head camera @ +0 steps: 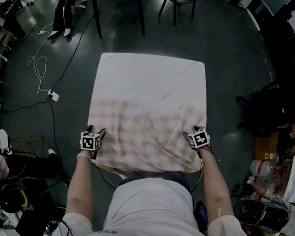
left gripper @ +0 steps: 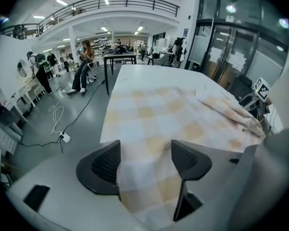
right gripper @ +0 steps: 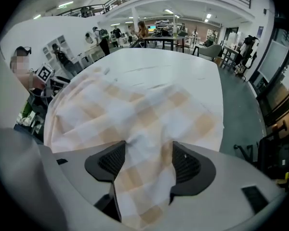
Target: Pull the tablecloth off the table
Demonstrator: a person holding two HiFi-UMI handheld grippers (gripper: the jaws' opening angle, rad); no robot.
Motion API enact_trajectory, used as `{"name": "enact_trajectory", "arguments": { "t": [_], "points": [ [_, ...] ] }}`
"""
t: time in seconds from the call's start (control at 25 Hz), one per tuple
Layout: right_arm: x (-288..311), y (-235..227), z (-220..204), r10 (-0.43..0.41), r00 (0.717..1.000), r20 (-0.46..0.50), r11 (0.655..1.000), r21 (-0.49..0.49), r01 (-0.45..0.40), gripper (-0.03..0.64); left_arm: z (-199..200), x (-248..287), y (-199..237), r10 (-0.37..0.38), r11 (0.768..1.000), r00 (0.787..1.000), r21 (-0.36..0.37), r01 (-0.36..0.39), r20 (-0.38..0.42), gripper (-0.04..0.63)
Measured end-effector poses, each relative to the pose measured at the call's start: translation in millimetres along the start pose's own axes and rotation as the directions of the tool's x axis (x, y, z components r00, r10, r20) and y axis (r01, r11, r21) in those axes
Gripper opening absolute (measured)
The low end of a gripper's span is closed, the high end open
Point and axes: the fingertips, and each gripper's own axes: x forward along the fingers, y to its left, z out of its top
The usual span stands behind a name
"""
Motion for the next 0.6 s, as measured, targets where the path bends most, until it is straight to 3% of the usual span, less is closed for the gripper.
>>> {"name": "enact_trajectory", "arguments": {
  "t": [0.12, 0.16, 0.24, 0.28, 0.36, 0.48, 0.6],
  "points": [
    [0.4, 2.4, 0.1, -0.005, 1.000, -0.028, 1.000, -0.002, 0.005, 0.283, 1.2, -0.8, -0.3, 0.012, 1.000, 1.000, -0.009, -0.012, 0.000, 0.308],
    [-0.3, 3.3, -1.7, -0.011, 0.999, -0.038, 1.000, 0.001, 0.011, 0.243, 0.6, -1.3, -2.9, 0.011, 1.000, 1.000, -0.009, -0.011, 0.000, 0.288],
    [-3.1, 4.3, -7.1, -0.027, 0.999, -0.045, 0.999, 0.018, 0.028, 0.083, -1.2, -2.8, -10.6, 0.003, 1.000, 1.000, -0.023, -0.003, 0.012, 0.175],
    [-4.4, 5.1, -9.5, -0.031, 0.999, -0.036, 0.999, 0.035, 0.032, 0.050, -2.3, -3.4, -14.8, 0.000, 0.999, 1.000, -0.038, 0.001, 0.023, 0.097],
    [-6.5, 9.8, -14.5, -0.016, 1.000, -0.014, 0.997, 0.082, 0.017, 0.035, -5.1, -4.6, -22.0, 0.000, 0.998, 0.999, -0.067, 0.003, 0.050, 0.025],
    [-9.1, 23.6, -25.5, 0.028, 1.000, 0.003, 0.989, 0.148, -0.029, 0.031, -11.3, -7.3, -32.1, -0.024, 0.997, 0.998, -0.066, 0.028, 0.065, 0.021],
    [-14.3, 37.7, -34.4, 0.056, 0.997, 0.056, 0.973, 0.221, -0.067, 0.029, -23.9, -11.2, -49.3, -0.103, 0.990, 0.994, -0.091, 0.106, 0.041, 0.018]
  ]
}}
